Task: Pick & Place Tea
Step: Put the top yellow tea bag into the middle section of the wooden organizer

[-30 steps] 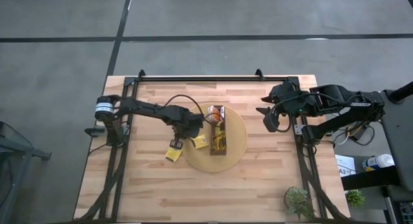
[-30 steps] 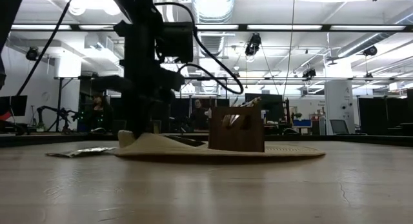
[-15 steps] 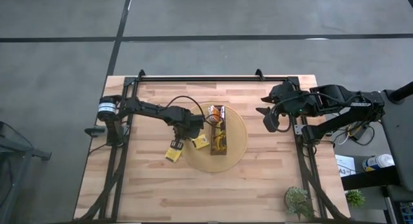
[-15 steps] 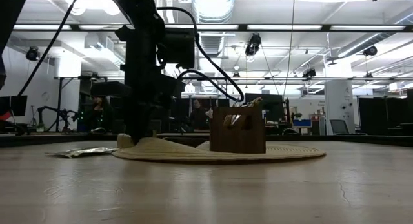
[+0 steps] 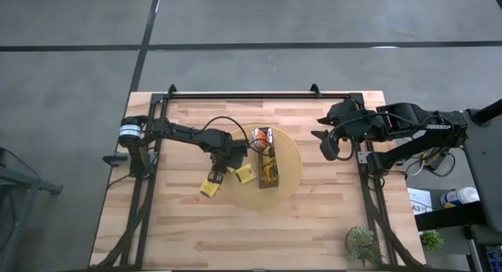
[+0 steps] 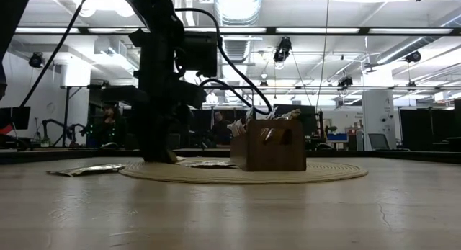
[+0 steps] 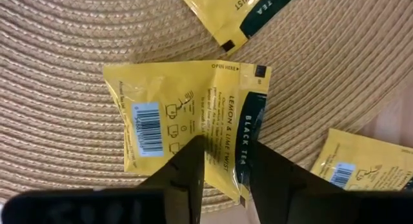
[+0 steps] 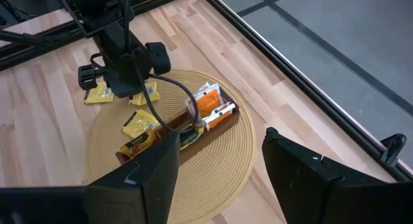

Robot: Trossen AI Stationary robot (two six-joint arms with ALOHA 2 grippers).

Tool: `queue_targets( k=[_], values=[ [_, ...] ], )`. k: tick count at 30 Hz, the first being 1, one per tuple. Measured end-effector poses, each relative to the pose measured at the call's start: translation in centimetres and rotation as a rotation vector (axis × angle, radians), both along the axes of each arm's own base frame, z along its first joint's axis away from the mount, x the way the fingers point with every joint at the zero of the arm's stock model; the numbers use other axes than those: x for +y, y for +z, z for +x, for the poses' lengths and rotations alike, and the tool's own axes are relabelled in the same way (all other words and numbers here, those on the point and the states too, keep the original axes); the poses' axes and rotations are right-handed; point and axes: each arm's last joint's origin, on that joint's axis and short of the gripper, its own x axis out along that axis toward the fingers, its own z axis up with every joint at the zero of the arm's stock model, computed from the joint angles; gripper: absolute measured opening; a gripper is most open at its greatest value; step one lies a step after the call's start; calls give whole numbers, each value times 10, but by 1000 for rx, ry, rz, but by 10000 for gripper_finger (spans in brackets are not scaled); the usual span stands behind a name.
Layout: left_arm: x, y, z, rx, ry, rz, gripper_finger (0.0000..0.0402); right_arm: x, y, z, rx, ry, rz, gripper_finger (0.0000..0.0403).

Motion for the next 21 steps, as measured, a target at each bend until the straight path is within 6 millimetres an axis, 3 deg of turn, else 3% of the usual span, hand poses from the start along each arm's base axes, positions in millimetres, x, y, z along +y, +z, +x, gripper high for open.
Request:
queue_targets(
  k=[5,11,16,21],
  values=[
    [0,0,-2,16,-2,-1,89,0,0,0,0,0,0,219],
    [0,0,-4,41,-7,-2,10,0,0,0,0,0,0,219],
    [0,4,-2,36,-4,-1,1,0,0,0,0,0,0,219],
    [1,23,1,25,50,-3,1,0,0,0,0,0,0,219]
  ],
)
